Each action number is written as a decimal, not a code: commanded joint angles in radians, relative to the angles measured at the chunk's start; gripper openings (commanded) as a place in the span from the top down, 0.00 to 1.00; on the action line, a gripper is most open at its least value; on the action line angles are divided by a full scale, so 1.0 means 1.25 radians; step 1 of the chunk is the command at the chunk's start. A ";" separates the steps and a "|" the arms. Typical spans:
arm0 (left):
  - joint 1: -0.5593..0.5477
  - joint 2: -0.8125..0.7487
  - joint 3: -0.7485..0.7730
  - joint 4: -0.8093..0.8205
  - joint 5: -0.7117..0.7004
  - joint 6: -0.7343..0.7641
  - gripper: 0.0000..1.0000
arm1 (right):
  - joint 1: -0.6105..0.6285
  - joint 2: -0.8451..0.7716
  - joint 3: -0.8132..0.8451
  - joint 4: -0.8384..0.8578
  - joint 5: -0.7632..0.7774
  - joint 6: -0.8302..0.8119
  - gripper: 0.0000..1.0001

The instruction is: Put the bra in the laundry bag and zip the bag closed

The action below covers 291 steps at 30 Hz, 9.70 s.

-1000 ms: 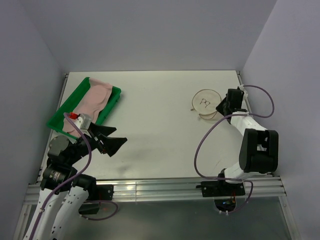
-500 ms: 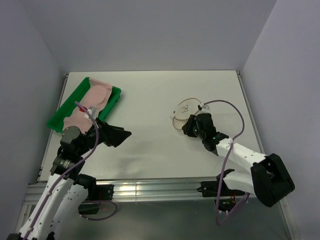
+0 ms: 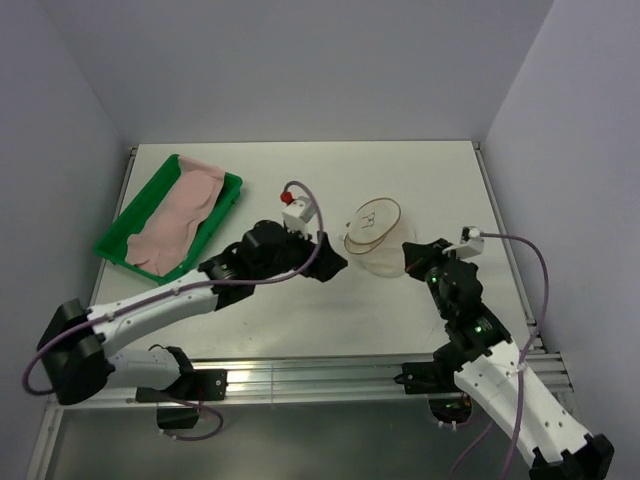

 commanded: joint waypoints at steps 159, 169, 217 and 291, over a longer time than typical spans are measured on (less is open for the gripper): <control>0.568 0.180 0.288 -0.123 -0.170 -0.049 0.36 | 0.048 0.395 0.170 0.217 -0.202 -0.147 0.63; 0.800 0.495 0.523 -0.185 0.096 0.259 0.44 | 0.048 0.343 0.136 0.257 -0.224 -0.144 0.63; 0.906 0.693 0.624 -0.237 0.042 0.327 1.00 | 0.054 0.346 0.157 0.266 -0.255 -0.141 0.60; 0.300 -0.252 0.208 -0.081 -0.015 -0.091 1.00 | 0.552 0.573 0.797 -0.002 0.123 -0.581 0.14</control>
